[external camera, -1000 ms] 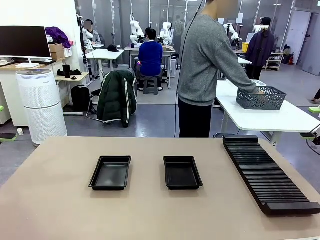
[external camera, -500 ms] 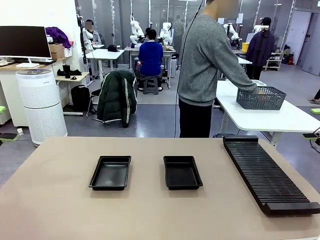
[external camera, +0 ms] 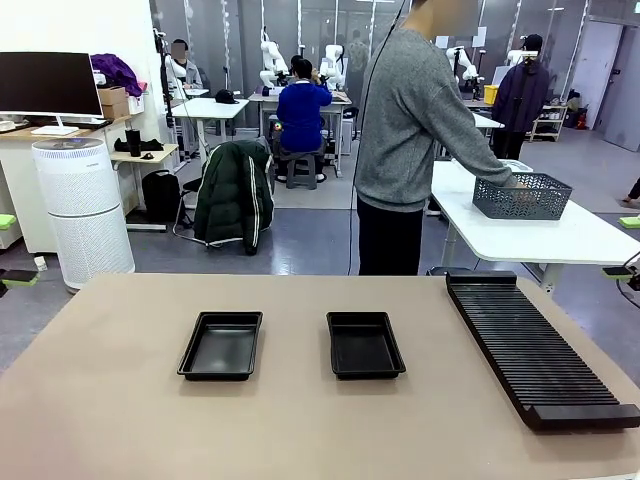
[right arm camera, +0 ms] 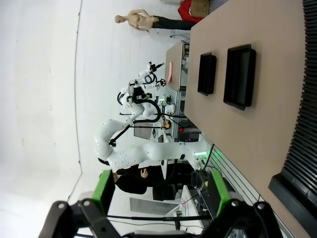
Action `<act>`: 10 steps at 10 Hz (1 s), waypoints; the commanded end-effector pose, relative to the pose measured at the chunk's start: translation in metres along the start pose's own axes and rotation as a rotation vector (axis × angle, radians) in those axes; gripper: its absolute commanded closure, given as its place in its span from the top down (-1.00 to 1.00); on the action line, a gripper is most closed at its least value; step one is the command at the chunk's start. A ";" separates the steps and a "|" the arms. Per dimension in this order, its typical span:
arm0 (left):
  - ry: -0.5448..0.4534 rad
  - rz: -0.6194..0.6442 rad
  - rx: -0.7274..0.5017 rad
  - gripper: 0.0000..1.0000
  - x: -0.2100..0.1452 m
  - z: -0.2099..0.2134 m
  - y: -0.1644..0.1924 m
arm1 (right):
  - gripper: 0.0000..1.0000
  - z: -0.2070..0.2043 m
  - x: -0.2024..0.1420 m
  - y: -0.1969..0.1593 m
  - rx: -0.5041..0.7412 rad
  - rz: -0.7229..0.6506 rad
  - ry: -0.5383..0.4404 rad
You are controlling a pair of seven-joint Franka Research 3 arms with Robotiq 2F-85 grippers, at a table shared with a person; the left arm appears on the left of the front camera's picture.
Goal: Inspect and transfer BCBs to ESD trays.
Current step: Pick up the Blank PCB from the PCB Rack and place it in the left ESD tray.
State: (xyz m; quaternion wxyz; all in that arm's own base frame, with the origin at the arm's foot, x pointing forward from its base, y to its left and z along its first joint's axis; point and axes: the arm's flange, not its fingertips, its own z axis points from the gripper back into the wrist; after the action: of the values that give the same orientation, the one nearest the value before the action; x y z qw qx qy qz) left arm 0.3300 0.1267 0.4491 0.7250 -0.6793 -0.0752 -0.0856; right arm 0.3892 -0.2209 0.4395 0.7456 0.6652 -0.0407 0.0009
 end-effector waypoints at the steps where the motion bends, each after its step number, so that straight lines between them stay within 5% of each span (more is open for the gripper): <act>1: -0.011 0.055 0.023 1.00 -0.012 -0.017 -0.005 | 1.00 -0.007 -0.004 -0.004 -0.011 -0.034 -0.046; 10: -0.077 0.102 -0.001 1.00 -0.025 -0.035 -0.011 | 1.00 -0.036 -0.026 0.006 -0.045 -0.073 -0.116</act>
State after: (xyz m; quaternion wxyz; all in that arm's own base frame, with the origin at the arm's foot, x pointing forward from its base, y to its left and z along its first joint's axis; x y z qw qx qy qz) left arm 0.3064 0.0975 0.4476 0.7323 -0.6771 -0.0614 -0.0392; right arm 0.3644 -0.1877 0.4384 0.7585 0.6479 -0.0554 -0.0423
